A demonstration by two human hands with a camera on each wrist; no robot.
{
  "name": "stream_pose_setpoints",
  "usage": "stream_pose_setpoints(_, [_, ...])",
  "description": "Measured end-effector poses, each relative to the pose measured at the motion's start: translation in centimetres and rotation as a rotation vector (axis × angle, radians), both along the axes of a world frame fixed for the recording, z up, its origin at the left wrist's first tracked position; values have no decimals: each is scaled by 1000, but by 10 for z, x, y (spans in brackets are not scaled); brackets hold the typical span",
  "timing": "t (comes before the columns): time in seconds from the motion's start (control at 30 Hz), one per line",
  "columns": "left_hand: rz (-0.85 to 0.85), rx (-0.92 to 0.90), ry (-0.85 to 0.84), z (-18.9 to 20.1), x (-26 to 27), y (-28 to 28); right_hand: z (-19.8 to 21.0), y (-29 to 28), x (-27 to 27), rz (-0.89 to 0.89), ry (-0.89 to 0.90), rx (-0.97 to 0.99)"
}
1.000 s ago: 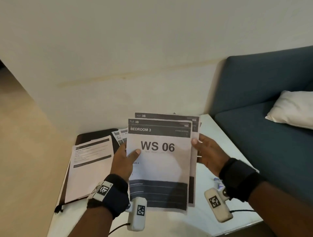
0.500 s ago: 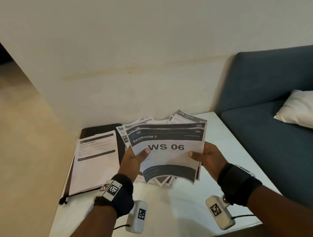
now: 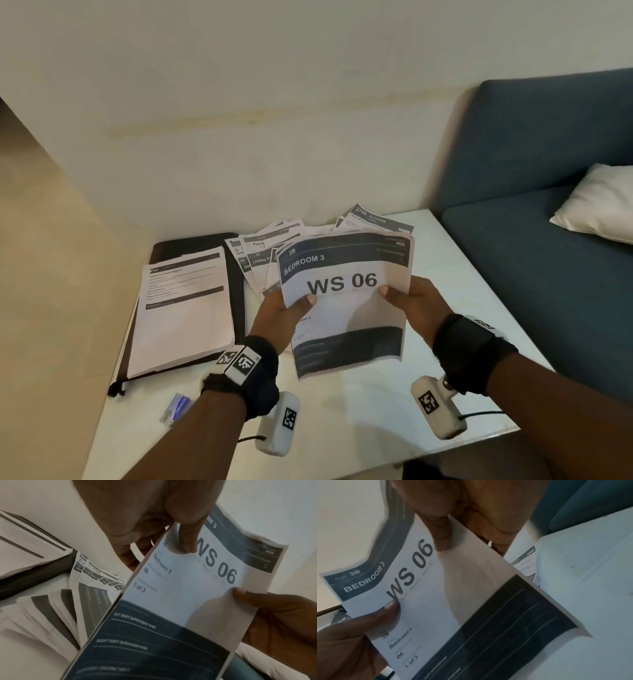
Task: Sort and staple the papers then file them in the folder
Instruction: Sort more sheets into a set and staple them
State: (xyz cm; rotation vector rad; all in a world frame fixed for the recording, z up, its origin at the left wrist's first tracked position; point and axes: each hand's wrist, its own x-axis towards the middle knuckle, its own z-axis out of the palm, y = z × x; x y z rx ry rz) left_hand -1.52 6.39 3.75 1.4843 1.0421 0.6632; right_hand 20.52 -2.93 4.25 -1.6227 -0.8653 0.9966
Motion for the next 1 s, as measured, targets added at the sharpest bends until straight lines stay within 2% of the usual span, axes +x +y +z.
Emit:
stream_pose_setpoints(0.1, [7,-15,-41,2,0,-4,3,-7,-3,48,34,19])
stream_pose_setpoints(0.3, [-43,-13,-2,-4,-1,-3,-9,-18,3,115,58,24])
stream_pose_setpoints(0.43, [-207,11,192,-23,-6,-7,-25,-26,9,209,18,-79])
stream_pose_setpoints(0.53, [-226,15,290,-38,-8,-13,-42,-31,12,251,-49,-158])
stream_pose_setpoints(0.63, [-90,-15,206,-39,-10,-14,-46,-28,16,213,-84,-176])
stream_pose_setpoints(0.77, [103,-87,-24,-22,-8,-12,-31,-8,14,73,-43,-114])
stream_pose_setpoints(0.9, [159,-207,-250,-10,-12,-11,-23,15,-4,58,-30,-69])
stream_pose_setpoints(1.0, [236,-325,-296,-9,-16,-9,-21,26,-18,94,-29,-66])
